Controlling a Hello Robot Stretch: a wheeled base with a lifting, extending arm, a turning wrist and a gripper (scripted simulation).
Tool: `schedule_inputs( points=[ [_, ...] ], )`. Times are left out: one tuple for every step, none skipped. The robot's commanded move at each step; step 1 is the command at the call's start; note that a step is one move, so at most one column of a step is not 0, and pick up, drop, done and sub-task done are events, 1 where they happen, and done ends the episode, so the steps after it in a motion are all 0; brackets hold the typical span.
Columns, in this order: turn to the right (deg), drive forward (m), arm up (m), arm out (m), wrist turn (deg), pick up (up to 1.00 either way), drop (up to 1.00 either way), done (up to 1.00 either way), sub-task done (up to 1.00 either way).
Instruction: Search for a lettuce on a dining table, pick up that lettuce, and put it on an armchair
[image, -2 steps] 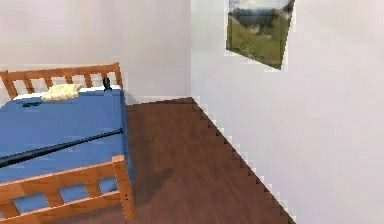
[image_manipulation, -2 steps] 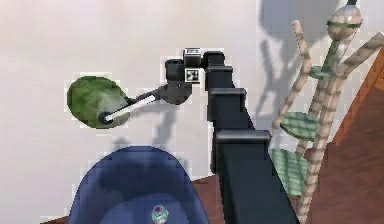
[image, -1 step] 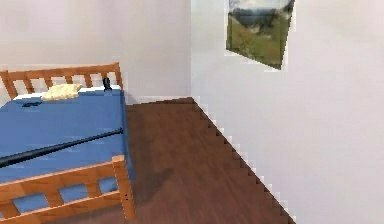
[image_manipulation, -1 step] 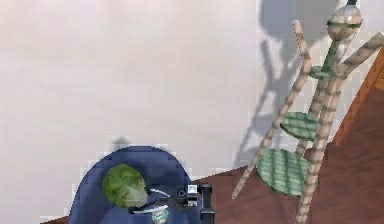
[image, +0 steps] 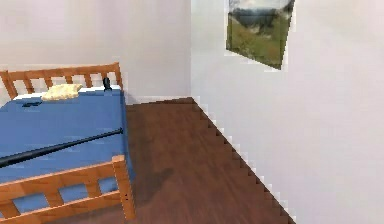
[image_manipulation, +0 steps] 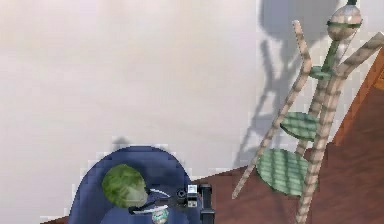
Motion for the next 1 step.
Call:
schedule_inputs(
  points=[
    [0.0, 0.0, 0.0, 0.0, 0.0, 0.0, 1.0, 0.0, 0.0]
  ],
)
